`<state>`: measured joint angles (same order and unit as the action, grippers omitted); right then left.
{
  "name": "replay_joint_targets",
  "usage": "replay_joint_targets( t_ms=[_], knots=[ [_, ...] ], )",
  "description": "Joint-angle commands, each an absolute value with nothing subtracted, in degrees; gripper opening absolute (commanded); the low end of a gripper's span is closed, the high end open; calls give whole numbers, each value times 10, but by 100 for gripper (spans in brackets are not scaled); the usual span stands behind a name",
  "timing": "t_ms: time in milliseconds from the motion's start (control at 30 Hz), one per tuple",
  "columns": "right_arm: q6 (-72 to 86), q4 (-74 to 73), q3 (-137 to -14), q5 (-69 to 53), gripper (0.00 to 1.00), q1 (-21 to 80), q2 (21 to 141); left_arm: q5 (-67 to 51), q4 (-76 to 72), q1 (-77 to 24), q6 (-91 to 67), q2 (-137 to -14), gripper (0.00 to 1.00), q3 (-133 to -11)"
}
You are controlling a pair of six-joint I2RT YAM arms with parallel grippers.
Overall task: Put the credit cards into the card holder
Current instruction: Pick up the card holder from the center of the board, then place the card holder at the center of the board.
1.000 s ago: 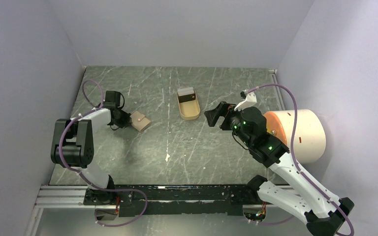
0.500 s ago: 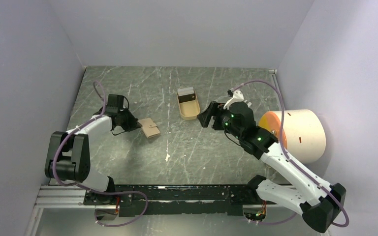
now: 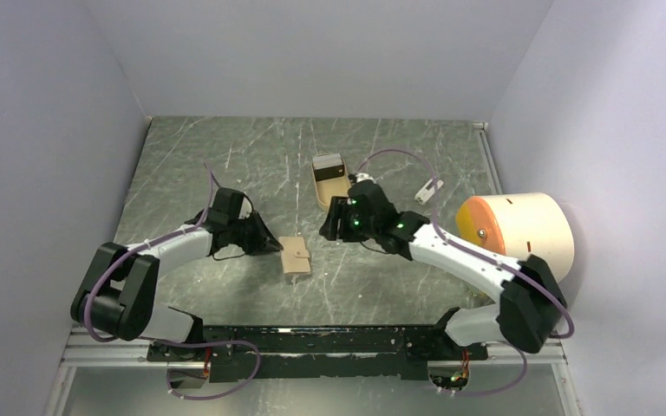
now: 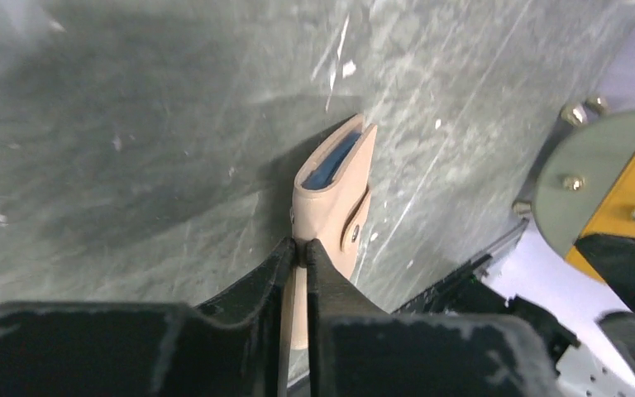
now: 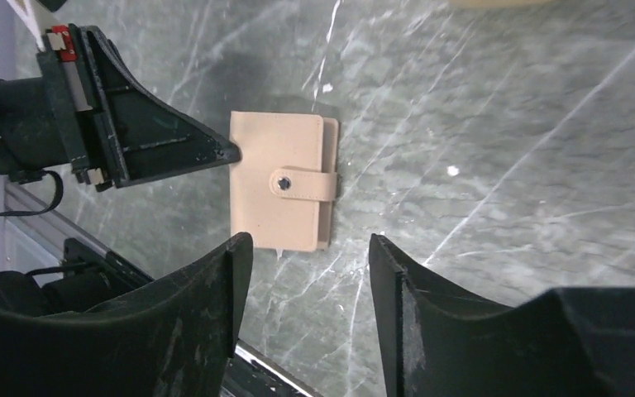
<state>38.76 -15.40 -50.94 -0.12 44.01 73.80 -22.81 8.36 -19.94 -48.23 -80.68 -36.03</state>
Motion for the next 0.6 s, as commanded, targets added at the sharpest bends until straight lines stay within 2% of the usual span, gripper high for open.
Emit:
replay_joint_targets(
  t_ms=[0, 133, 233, 300, 367, 433, 567],
  knots=[
    [405, -130, -547, -1, 55, 478, 803, -310, 2, -207, -500, -806, 17, -327],
    [419, -129, -574, 19, 47, 511, 854, -324, -11, -207, -498, -791, 30, -312],
    [429, -134, -599, 34, 43, 534, 890, -292, 19, -206, -485, -761, 41, -319],
    [435, -145, -616, 47, 40, 545, 913, -250, 56, -206, -470, -727, 58, -331],
    [439, -162, -632, 62, 37, 553, 933, -196, 113, -205, -452, -684, 65, -348],
    [439, -176, -646, 72, 35, 561, 952, -139, 169, -206, -438, -641, 80, -372],
    [437, -212, -681, 100, 33, 574, 990, -6, 269, -206, -420, -554, 93, -427]
  ],
)
